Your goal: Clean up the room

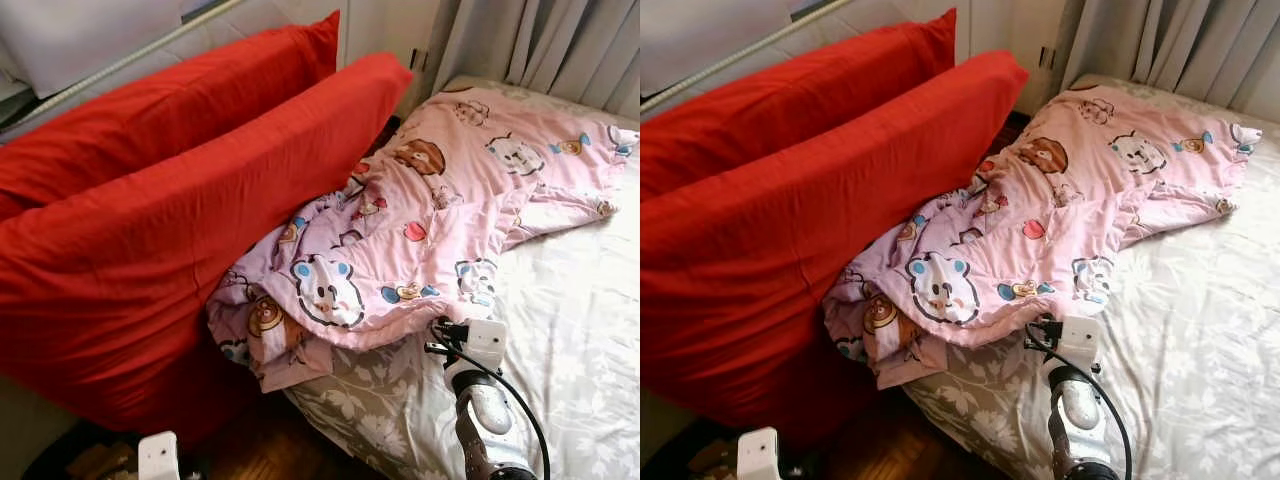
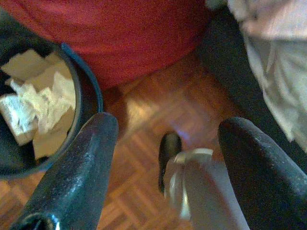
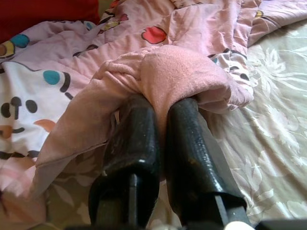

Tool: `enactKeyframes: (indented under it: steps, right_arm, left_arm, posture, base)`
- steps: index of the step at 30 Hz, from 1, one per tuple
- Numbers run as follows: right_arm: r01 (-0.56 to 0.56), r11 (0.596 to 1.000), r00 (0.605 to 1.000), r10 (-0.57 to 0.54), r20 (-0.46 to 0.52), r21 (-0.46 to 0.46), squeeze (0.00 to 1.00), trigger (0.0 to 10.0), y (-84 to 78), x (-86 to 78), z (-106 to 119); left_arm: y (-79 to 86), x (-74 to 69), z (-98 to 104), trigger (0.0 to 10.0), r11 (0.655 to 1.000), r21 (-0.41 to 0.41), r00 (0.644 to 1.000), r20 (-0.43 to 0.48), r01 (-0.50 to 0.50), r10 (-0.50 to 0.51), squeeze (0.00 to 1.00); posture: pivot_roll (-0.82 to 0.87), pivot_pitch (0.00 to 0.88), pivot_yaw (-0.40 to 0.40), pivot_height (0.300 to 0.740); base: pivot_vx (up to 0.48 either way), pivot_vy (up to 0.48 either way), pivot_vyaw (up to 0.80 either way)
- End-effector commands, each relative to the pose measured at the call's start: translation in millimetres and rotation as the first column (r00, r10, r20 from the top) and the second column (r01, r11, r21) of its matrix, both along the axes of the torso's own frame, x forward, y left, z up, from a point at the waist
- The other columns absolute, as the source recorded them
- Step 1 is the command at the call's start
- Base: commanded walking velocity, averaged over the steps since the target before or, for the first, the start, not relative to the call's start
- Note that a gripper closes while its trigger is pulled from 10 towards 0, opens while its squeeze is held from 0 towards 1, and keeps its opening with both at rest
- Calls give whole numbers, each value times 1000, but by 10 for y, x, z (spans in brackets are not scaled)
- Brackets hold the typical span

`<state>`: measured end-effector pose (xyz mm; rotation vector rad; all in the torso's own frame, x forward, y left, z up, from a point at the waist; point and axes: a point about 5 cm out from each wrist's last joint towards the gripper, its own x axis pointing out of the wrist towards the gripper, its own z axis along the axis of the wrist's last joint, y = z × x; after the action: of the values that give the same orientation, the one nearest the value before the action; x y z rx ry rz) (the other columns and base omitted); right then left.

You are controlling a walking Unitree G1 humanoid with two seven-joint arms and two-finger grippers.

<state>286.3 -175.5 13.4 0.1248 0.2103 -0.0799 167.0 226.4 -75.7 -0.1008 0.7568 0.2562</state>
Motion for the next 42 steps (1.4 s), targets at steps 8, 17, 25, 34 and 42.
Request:
enactKeyframes:
  steps: [8, 17, 25, 34, 42]
  right_arm:
    - [-1, 1000, 1000, 1, -19, -14, 0, 10000, -9, -52, -58]
    - [-1, 1000, 1000, 1, -15, -19, 0, 10000, -1, -43, -50]
    - [13, 1000, 1000, -13, -5, -25, 0, 10000, -38, -26, -26]
    - [15, 1000, 1000, -16, -8, -24, 0, 10000, -20, -21, -27]
    - [17, 1000, 1000, -17, -11, -20, 0, 10000, -1, -20, -31]
  left_arm:
    - [42, -305, -149, 10000, 1000, -14, 992, -127, 3, -5, 0]
    - [118, -365, -161, 10000, 1000, -15, 987, -162, 6, -8, 0]
    - [90, -337, -153, 10000, 1000, -12, 989, -143, 20, -22, 0]
    - [88, -329, -152, 10000, 1000, -13, 989, -147, 27, -28, 0]
    - [99, -313, -144, 10000, 1000, -4, 989, -144, 29, -29, 0]
  posture:
    - [-27, 79, 12, 740]
    - [-27, 97, 14, 740]
    - [-27, 128, 13, 740]
    - [-19, 140, 14, 740]
    - [-17, 144, 18, 740]
  base:
    - [0, 0, 0]
    - [0, 0, 0]
    - [0, 0, 0]
    - [0, 0, 0]
    - [-189, 0, 0]
